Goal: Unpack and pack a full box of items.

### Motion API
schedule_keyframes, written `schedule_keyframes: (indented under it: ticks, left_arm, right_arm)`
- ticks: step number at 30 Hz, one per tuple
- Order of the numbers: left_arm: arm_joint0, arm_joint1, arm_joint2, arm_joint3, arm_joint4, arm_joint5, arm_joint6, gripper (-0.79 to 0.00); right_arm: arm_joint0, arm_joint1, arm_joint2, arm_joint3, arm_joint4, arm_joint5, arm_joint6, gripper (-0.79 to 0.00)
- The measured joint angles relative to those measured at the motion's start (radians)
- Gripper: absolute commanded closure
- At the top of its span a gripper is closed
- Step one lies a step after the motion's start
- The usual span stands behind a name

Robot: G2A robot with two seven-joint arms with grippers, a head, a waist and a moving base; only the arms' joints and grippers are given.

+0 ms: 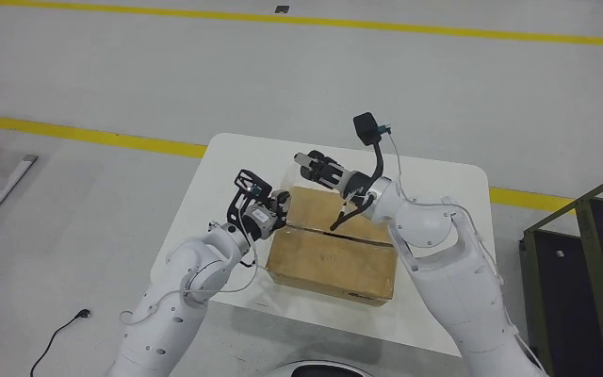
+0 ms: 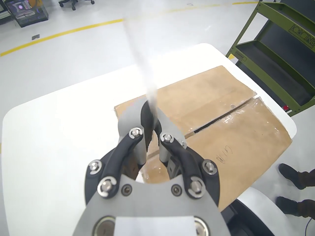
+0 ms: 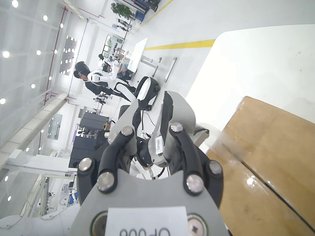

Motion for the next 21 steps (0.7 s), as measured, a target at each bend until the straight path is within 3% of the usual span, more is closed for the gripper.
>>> schedule_keyframes:
  ticks: [7, 11, 21]
  left_arm:
    - [-0.008, 0.008, -0.060, 0.042, 0.014, 0.023, 0.009, 0.000]
    - [-0.011, 0.014, -0.100, 0.071, 0.030, 0.033, 0.014, 0.000]
    - [-0.008, 0.031, -0.193, 0.128, 0.076, 0.058, 0.020, 0.000]
  right_arm:
    - [-0.052, 0.011, 0.064, -0.016, 0.010, 0.005, -0.021, -0.711]
    - [-0.103, 0.017, 0.101, -0.003, 0.045, -0.003, -0.022, -0.631]
    - [-0.205, 0.029, 0.155, 0.019, 0.093, -0.012, -0.030, -0.591]
